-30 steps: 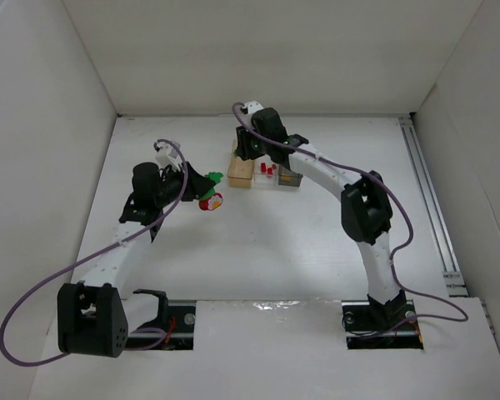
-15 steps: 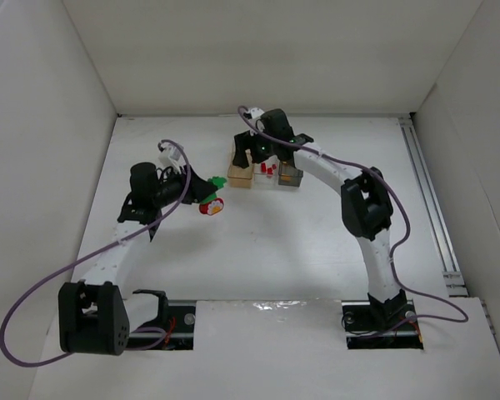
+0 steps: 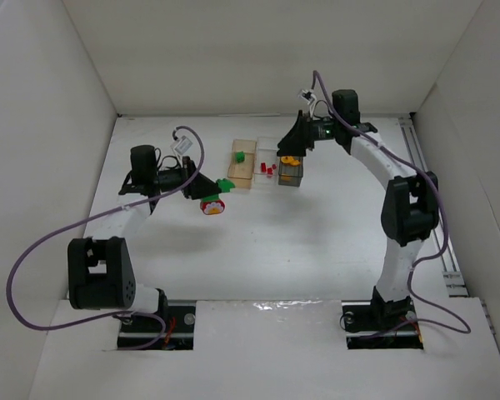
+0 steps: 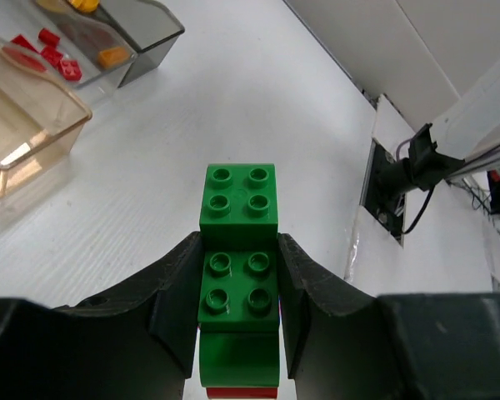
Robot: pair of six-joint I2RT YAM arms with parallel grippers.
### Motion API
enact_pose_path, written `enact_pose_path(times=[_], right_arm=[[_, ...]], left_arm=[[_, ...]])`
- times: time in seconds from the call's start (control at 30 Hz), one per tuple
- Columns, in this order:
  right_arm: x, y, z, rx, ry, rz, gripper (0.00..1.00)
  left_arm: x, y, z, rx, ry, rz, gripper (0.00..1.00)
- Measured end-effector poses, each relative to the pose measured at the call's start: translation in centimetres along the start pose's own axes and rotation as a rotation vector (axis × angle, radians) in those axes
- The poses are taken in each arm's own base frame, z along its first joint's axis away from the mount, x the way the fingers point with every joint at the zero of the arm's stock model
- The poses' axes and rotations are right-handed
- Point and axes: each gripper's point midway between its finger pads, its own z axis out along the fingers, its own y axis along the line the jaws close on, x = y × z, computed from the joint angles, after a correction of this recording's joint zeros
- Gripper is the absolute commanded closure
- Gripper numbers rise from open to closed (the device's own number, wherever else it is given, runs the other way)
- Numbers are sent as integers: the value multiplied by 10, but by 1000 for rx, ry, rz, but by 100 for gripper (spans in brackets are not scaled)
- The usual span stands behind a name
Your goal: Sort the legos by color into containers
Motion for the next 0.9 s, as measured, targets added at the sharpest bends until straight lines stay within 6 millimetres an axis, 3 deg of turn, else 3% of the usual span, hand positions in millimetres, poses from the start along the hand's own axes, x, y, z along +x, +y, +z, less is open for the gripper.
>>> enact_pose_path(times=[0.17,0.3,0.33,0.6,0.9], right_arm=[[13,58,34,-139,61,-43,16],[32,92,62,-208,127,-84,0],[36,97,66,-214,140,-93,0],[61,97,68,-177,214,-116,1],[84,123,84,-218,307,-161,5]], left_arm=[[-8,-10,6,51,44,82,100],[-2,-12,6,58,66,97,100],[0,-12,6,60,71,100,100],[7,-31,14,128,128,180,100],[20,-38,16,160,165,214,100]])
